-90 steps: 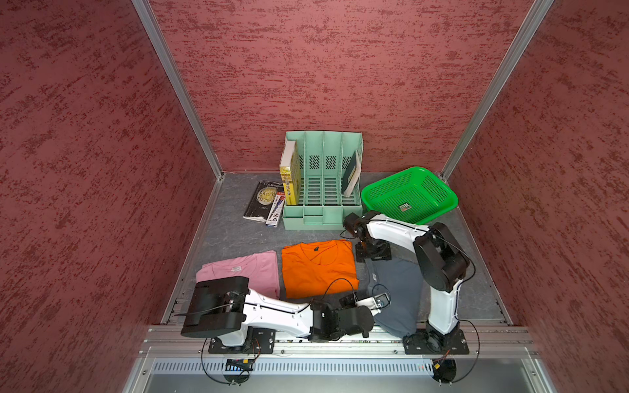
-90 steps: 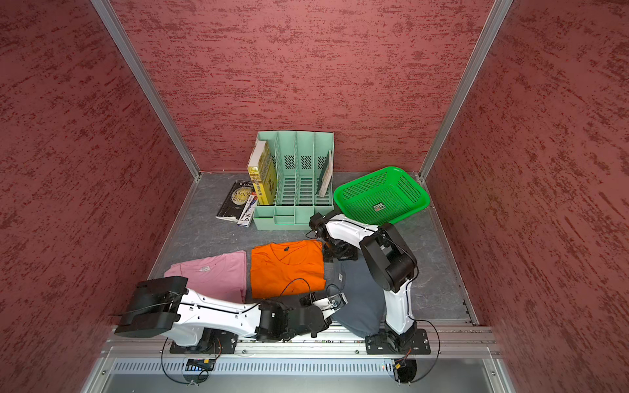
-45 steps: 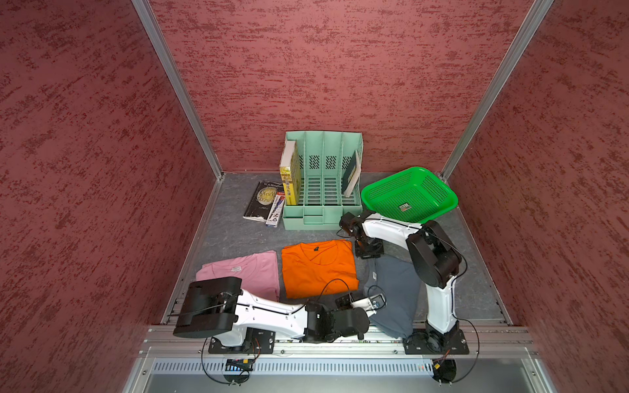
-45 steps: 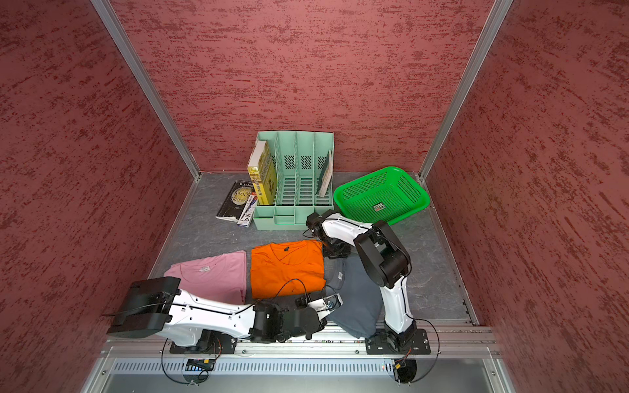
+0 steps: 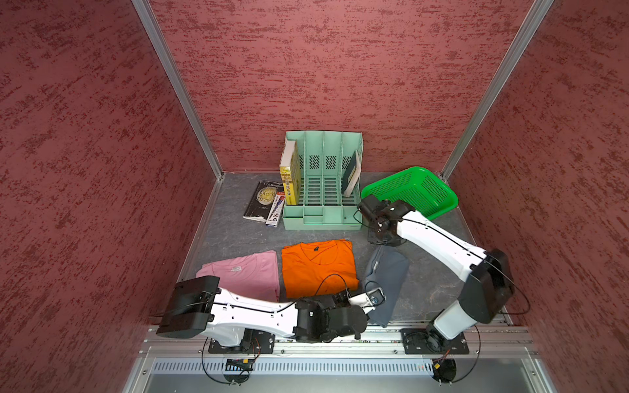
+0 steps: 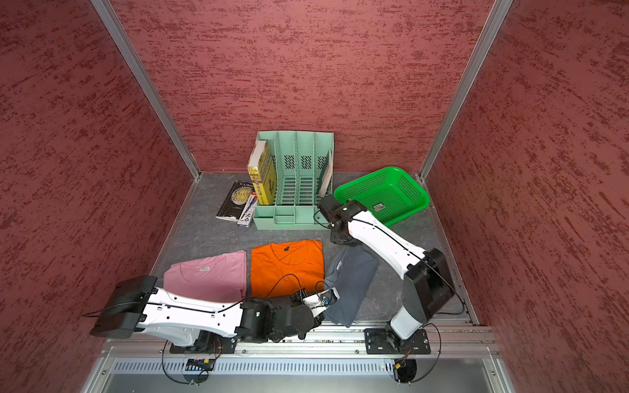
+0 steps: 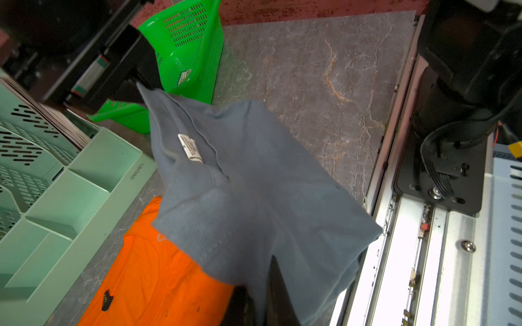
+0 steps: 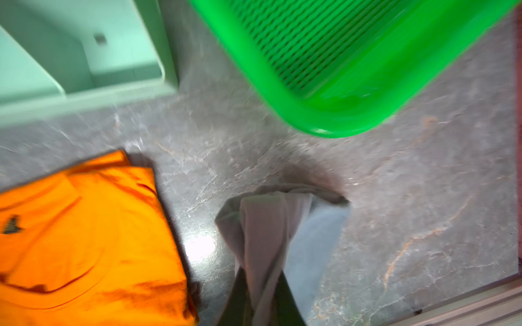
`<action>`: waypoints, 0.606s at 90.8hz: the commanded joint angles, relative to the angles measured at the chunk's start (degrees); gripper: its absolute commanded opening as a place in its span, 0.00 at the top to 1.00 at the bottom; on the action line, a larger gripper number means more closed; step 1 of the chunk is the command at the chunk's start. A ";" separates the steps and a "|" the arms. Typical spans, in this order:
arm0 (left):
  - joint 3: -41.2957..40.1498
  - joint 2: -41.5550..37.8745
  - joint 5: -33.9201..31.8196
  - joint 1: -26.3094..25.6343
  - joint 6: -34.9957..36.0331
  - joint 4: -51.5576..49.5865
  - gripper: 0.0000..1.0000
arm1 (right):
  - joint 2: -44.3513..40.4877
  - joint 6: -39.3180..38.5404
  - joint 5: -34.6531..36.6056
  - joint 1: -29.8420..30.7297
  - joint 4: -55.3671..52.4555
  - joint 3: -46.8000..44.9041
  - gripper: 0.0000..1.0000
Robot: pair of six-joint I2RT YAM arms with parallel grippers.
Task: Put the folded t-shirts into the basket
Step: Pick up the T-shirt from the center of the board, then move the bin to the center of the board.
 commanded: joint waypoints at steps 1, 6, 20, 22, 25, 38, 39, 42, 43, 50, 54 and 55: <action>5.04 -0.66 -1.38 2.36 1.90 -1.11 1.00 | -5.45 0.57 3.63 -5.26 -3.66 0.29 1.00; 7.06 -0.20 0.58 4.69 2.28 -1.28 1.00 | -8.40 0.03 3.63 -8.30 -4.14 0.87 1.00; 11.72 1.99 11.79 11.93 4.19 -0.34 1.00 | -13.94 -1.66 3.53 -15.99 -4.57 3.59 1.00; 12.69 2.65 13.29 12.82 4.40 -0.37 1.00 | -14.24 -1.96 3.60 -17.06 -4.75 4.27 1.00; 14.30 3.49 15.47 13.79 4.85 -0.36 1.00 | -14.54 -2.47 3.84 -18.51 -5.11 5.53 1.00; 21.45 9.49 23.35 16.41 10.42 0.61 1.00 | -12.96 -4.53 4.71 -25.53 -7.42 12.31 1.00; 22.05 10.09 23.73 16.48 10.71 0.45 1.00 | -12.74 -4.63 4.74 -26.03 -7.55 12.84 1.00; 24.50 12.09 24.62 16.93 11.33 0.01 1.00 | -12.15 -4.90 5.01 -27.65 -7.85 14.42 1.00; 25.02 12.80 24.89 17.09 11.48 -0.20 1.00 | -11.90 -4.95 5.15 -28.01 -7.90 14.95 1.00; 30.39 17.13 26.76 18.59 12.16 -1.03 1.00 | -10.19 -5.50 6.53 -30.85 -7.96 18.25 1.00; 32.79 19.33 27.70 19.70 12.34 -0.62 1.00 | -9.10 -5.54 8.09 -31.89 -7.70 19.83 1.00; 33.39 19.93 28.01 20.10 12.29 -0.60 1.00 | -8.83 -5.53 8.49 -32.06 -7.56 20.29 1.00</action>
